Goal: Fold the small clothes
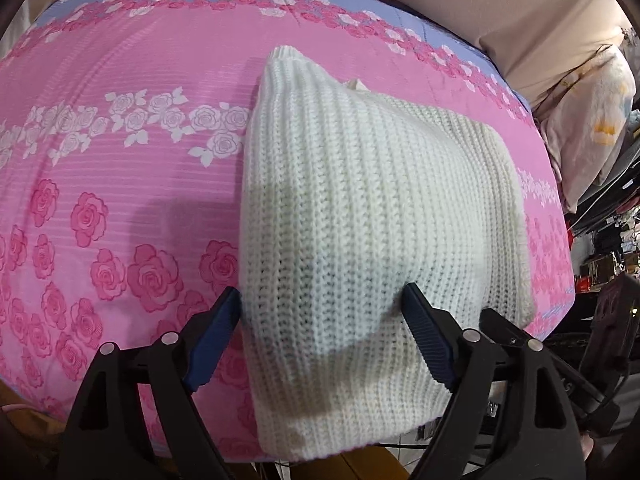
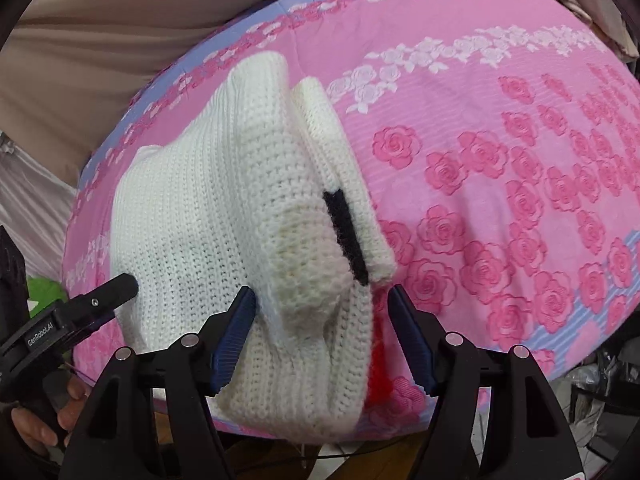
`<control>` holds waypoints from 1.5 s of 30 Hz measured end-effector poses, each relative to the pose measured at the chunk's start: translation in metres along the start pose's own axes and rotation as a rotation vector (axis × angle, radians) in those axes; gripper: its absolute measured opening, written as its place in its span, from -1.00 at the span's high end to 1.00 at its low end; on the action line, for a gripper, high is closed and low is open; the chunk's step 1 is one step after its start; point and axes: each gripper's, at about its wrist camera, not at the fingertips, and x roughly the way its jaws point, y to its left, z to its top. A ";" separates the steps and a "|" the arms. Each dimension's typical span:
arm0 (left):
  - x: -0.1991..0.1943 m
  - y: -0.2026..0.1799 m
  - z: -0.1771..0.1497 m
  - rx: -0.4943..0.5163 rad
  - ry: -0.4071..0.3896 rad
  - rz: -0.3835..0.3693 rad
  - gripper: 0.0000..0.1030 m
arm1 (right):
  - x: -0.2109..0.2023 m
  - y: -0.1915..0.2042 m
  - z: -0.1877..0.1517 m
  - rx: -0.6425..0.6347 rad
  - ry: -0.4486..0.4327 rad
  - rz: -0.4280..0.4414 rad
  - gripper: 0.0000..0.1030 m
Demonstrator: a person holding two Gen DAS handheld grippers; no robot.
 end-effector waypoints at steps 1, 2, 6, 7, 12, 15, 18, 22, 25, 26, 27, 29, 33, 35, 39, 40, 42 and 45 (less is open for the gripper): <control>0.005 0.000 0.000 -0.001 0.006 0.003 -0.64 | 0.003 -0.001 0.001 0.012 0.006 0.015 -0.35; 0.007 0.001 -0.001 -0.004 0.011 -0.004 -0.66 | 0.006 -0.002 0.002 0.026 0.011 0.029 -0.37; 0.019 0.004 0.001 -0.023 0.023 -0.025 -0.80 | 0.017 -0.008 0.004 0.085 0.040 0.089 -0.46; 0.022 0.005 0.002 -0.031 0.025 -0.039 -0.82 | 0.018 -0.010 0.004 0.101 0.036 0.106 -0.48; 0.025 0.003 0.008 -0.043 0.010 -0.092 -0.73 | 0.021 -0.006 0.007 0.106 0.031 0.109 -0.51; 0.016 0.000 0.011 -0.053 0.019 -0.114 -0.18 | 0.023 -0.003 0.009 0.134 0.049 0.149 -0.06; -0.008 -0.007 0.014 -0.020 0.011 -0.135 0.14 | 0.016 0.002 0.017 0.147 0.053 0.181 0.23; -0.051 -0.024 0.016 0.024 -0.002 -0.226 0.18 | -0.020 0.019 0.016 0.105 -0.006 0.212 0.32; -0.082 -0.040 0.016 0.078 -0.025 -0.267 0.18 | -0.058 0.032 0.013 0.056 -0.061 0.225 0.33; -0.096 -0.047 0.017 0.101 -0.040 -0.286 0.18 | -0.071 0.035 0.010 0.043 -0.081 0.231 0.33; -0.109 -0.054 0.017 0.124 -0.057 -0.302 0.18 | -0.083 0.038 0.008 0.035 -0.101 0.239 0.33; -0.136 -0.068 0.020 0.170 -0.098 -0.341 0.18 | -0.114 0.042 0.003 0.021 -0.157 0.261 0.33; -0.194 -0.097 0.028 0.284 -0.226 -0.410 0.18 | -0.177 0.045 0.002 -0.038 -0.310 0.282 0.33; -0.225 -0.110 0.032 0.346 -0.307 -0.432 0.18 | -0.210 0.052 0.006 -0.092 -0.405 0.283 0.33; -0.287 -0.125 0.042 0.435 -0.478 -0.467 0.18 | -0.268 0.077 0.011 -0.204 -0.607 0.301 0.33; -0.304 -0.124 0.046 0.457 -0.528 -0.468 0.18 | -0.279 0.082 0.012 -0.222 -0.647 0.314 0.33; -0.323 -0.118 0.052 0.477 -0.597 -0.463 0.16 | -0.298 0.093 0.017 -0.247 -0.721 0.357 0.33; -0.333 -0.093 0.067 0.466 -0.656 -0.406 0.13 | -0.307 0.116 0.026 -0.283 -0.799 0.421 0.33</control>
